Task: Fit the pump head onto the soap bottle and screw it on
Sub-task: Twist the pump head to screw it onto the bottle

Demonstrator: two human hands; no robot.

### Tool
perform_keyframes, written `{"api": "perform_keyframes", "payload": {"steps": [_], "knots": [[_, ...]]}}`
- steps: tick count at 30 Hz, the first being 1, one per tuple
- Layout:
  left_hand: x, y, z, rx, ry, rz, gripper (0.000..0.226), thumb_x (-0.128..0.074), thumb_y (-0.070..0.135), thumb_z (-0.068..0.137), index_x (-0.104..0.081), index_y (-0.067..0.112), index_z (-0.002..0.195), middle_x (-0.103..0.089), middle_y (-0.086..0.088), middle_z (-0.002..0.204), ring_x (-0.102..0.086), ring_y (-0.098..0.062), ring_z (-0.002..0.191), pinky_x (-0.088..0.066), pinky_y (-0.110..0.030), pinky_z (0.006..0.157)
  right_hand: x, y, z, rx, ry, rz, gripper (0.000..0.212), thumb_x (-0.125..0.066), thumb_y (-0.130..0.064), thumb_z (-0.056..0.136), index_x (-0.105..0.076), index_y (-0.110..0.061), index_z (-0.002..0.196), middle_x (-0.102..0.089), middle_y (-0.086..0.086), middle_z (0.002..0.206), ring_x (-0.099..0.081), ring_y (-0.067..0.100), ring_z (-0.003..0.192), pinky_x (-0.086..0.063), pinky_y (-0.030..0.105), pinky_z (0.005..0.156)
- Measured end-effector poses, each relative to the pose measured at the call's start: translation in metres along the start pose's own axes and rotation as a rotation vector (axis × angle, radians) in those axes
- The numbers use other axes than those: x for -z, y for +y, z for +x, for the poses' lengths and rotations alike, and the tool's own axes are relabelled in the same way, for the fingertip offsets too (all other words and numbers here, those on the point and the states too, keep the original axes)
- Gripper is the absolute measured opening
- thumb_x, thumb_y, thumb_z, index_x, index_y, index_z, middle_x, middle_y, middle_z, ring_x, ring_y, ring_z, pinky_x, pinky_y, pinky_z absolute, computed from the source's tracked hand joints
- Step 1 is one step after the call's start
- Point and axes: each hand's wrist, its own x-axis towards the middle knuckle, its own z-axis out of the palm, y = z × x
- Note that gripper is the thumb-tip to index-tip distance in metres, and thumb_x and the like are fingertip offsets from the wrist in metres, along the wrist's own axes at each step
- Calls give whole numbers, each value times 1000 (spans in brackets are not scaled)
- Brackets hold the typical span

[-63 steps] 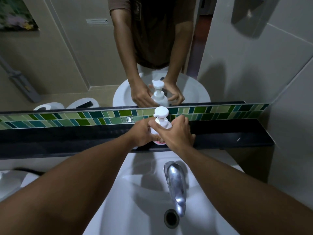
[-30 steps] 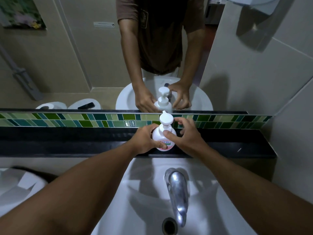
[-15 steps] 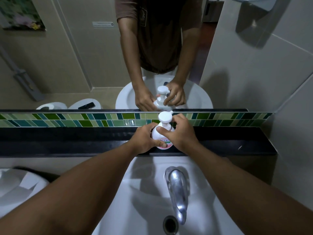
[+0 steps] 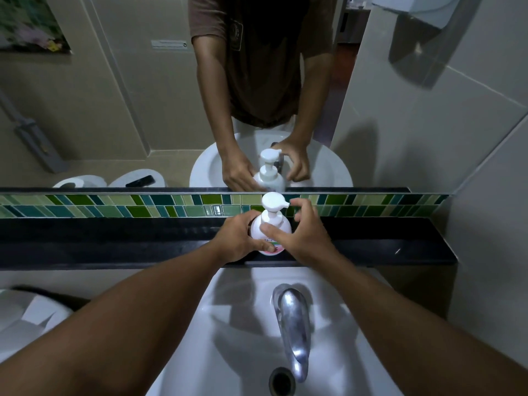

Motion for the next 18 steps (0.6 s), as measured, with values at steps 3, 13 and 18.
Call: {"api": "perform_keyframes", "payload": {"steps": [3,13,18], "knots": [[1,4,-1,8,-10,-9,67,-100,26,58,-71,26,119,-76,10,102,-70,-5,91,-51,-18,80,21,4,26,209,-225,-53,71,-82,-52,78,-55,-30,141,-48,5,118,-52,12,103,-41,28,94],[-3,3,-2,11,36,16,69,-100,33,57,-70,28,119,-77,8,105,-71,-13,97,-57,-30,89,3,16,35,318,-134,-75,41,-78,-49,82,-72,-12,99,-52,9,94,-55,24,84,-50,44,80],[-8,1,-4,9,89,40,67,-98,38,56,-68,29,116,-76,9,105,-70,-16,96,-58,-34,88,-33,14,8,245,280,-215,50,-72,-60,80,-74,-16,102,-50,-1,87,-56,27,83,-50,42,72]]}}
